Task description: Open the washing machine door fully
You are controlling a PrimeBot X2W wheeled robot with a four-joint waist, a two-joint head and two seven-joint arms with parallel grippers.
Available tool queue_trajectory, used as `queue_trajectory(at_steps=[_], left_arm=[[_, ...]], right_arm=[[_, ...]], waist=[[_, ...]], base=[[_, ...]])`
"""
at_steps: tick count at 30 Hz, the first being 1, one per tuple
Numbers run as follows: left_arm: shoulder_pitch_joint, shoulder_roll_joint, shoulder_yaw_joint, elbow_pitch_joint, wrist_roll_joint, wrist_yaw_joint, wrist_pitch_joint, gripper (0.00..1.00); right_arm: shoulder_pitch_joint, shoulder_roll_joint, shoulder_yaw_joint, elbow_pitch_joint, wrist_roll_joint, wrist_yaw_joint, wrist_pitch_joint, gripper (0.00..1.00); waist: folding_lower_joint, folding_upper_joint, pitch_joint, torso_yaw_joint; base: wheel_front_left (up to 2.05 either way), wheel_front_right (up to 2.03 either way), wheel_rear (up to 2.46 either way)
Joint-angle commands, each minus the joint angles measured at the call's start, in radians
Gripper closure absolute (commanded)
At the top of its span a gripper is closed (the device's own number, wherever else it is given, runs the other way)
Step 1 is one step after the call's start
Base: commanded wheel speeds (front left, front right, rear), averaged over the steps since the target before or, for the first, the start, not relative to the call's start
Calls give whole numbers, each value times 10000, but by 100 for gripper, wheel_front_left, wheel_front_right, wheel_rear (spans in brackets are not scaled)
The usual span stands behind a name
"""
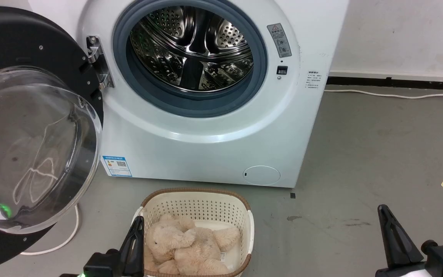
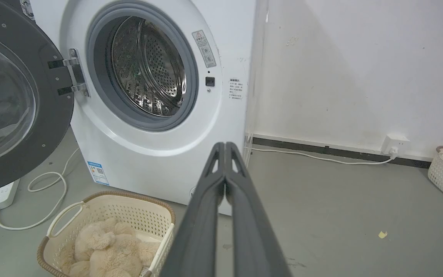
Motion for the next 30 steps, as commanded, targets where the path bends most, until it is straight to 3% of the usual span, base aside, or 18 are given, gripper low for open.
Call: queue_trajectory(at_steps=[1,30], left_arm=[[-104,-78,77,-6,98,-73,55,100],[-296,-604,909,-15,879,-677,627,100]], right_arm=[[-131,6,27,9,-45,-1,62,100],[-396,15,252,25,-130,-3,636,100]], waist=[[0,0,1,-1],[0,0,64,-40]], base=[[0,0,0],[0,0,0]])
